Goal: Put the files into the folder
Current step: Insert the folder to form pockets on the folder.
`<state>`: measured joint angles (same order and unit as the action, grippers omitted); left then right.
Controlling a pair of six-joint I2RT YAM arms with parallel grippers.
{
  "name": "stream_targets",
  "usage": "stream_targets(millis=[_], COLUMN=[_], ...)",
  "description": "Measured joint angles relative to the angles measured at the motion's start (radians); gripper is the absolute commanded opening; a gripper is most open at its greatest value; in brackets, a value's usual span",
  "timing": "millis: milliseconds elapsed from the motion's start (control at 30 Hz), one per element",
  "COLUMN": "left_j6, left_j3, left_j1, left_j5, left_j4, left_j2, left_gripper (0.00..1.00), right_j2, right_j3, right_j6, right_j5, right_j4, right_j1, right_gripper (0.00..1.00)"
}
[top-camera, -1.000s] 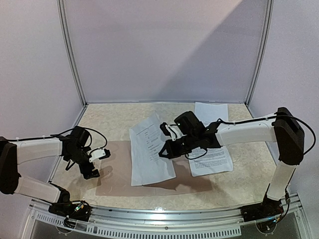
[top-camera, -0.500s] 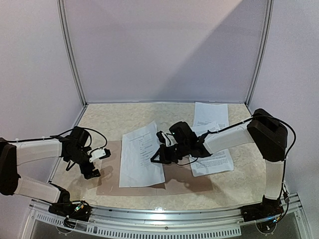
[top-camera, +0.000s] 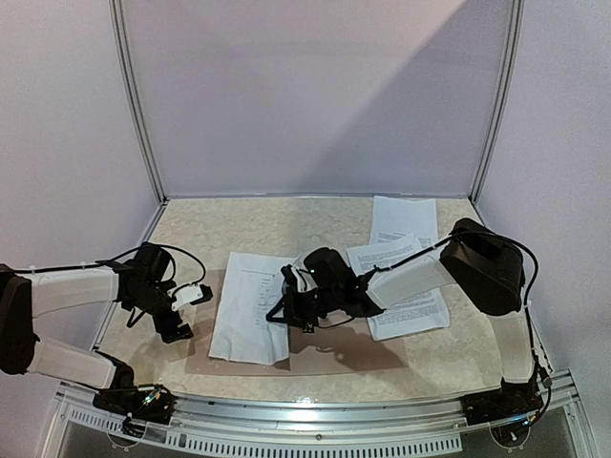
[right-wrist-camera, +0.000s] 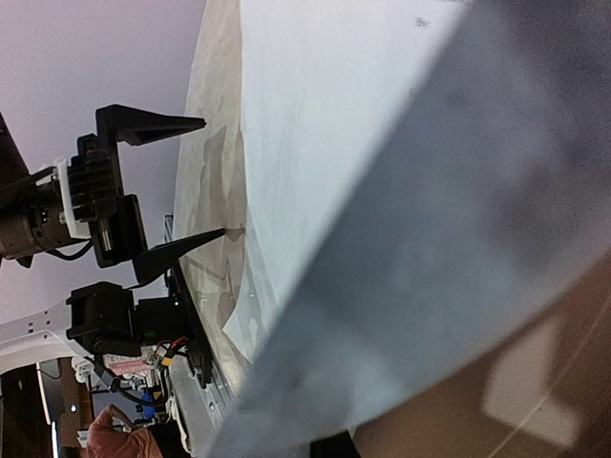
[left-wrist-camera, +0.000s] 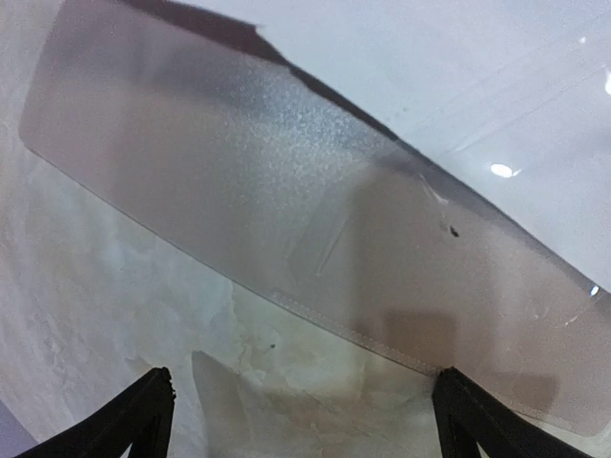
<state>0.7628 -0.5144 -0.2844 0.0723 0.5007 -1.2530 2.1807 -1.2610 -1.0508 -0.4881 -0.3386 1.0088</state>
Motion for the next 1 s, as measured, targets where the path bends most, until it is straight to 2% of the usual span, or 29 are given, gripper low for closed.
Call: stream_targets(millis=[233,533,867,1000], left_j6=[0.007,0.037,0.161,0.189], left_j3=[0.002,0.002,0.002,0.003], left_j1=[0.0,-0.005,-0.037,-0.072], left_j5=[0.004,-0.003,0.011,0.021], left_j4=[-0.006,0.018,0.18,0.217], left_j2=[0.003,0.031,0.073,0.077], left_gripper=[0.96,0.98,0.99,0.98], right_j2=[0.0,-0.042,-0.078,-0.076], right_j3=[-0.006,-0.006,-0.028,-0.03], right_j6=[-0.032,0.079,0.179,0.175], right_j5=[-0.002,0.072,0.069,0.037], right_j4=[-0.014,0.115,0.201,0.205], right_j1=[0.025,0.019,0.012,0.012], right_gripper=[0.0,0.0,0.16,0.27])
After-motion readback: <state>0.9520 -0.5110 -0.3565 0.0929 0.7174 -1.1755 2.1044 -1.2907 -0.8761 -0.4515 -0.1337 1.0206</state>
